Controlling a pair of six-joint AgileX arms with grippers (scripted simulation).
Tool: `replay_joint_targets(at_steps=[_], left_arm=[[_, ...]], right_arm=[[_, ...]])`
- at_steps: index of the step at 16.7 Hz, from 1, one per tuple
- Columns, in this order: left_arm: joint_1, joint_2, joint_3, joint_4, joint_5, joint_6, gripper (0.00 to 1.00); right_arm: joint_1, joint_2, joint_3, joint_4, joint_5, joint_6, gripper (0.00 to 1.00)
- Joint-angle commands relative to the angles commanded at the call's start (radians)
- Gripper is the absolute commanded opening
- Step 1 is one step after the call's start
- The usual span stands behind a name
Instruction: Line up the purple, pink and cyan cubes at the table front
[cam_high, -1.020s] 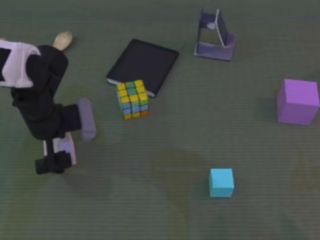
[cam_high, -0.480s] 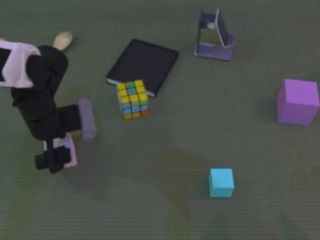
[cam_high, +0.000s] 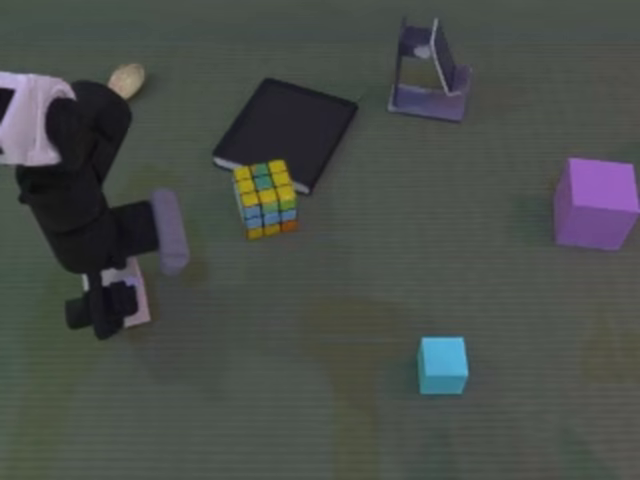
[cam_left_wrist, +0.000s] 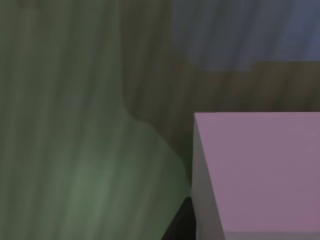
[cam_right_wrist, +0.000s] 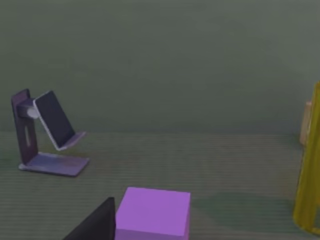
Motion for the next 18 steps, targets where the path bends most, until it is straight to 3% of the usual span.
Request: replay_joint_targets(at_steps=[5,12,15,18], left_arm=[[0.007,-0.082,0.101,-0.193,0.0,0.003,0.0],[-0.012,-0.087,0.127,-0.219,-0.001,-0.005,0.0],[-0.107,-0.048,0.191,-0.25,-0.001,-0.065,0.0],[-0.278,0.005,0.278,-0.295,0.0,-0.16,0.0]], right_arm=[[0.0,0.0,0.0,0.0,0.0,0.0,1.0],[0.0,0.0,0.0,0.0,0.0,0.0,1.0],[0.0,0.0,0.0,0.0,0.0,0.0,1.0],[0.0,0.0,0.0,0.0,0.0,0.0,1.0]])
